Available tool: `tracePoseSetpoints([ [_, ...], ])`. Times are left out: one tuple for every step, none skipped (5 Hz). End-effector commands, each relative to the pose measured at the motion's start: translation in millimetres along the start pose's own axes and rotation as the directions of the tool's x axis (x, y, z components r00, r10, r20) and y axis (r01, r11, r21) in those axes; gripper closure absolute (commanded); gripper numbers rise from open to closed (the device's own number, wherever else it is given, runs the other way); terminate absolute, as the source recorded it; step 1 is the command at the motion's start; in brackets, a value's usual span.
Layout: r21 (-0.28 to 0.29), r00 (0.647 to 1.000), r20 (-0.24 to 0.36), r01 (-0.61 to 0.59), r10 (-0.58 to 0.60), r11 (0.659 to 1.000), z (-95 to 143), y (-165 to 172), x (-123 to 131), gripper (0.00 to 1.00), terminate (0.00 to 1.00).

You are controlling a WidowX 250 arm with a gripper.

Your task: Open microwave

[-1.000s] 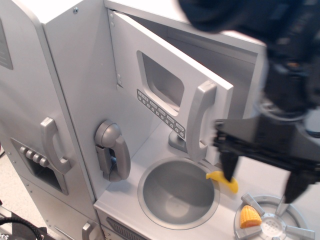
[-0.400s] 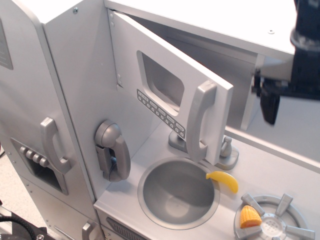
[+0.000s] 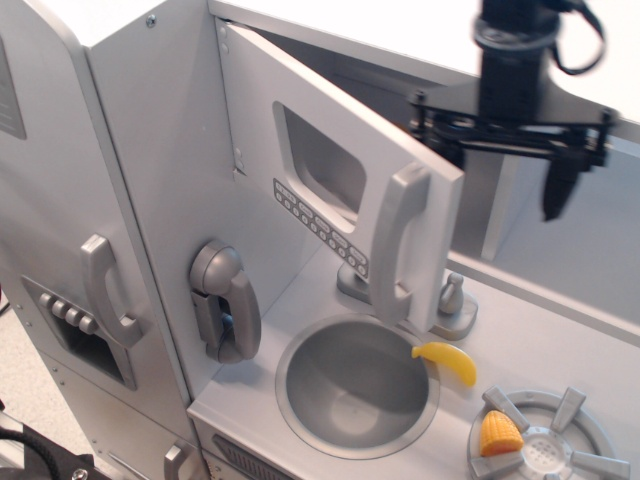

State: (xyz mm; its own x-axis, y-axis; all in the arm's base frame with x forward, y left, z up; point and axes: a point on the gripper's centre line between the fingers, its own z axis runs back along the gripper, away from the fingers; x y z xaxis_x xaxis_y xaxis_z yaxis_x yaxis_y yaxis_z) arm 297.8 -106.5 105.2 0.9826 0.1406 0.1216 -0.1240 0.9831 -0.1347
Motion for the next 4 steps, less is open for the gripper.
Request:
tracePoseSetpoints([
  [0.008, 0.997, 0.056, 0.051, -0.051, 0.999, 25.3, 47.5, -30.8, 0.0, 0.0],
  [0.007, 0.996, 0.049, 0.079, -0.079, 0.997, 31.0, 73.1, -57.5, 0.0, 0.0],
  [0.026, 0.993, 0.065, 0.098, -0.099, 0.995, 38.9, 99.8, -78.0, 0.0, 0.0],
  [0.028, 0.988, 0.086, 0.124, -0.126, 0.992, 48.3, 118.3, -92.2, 0.0, 0.0],
])
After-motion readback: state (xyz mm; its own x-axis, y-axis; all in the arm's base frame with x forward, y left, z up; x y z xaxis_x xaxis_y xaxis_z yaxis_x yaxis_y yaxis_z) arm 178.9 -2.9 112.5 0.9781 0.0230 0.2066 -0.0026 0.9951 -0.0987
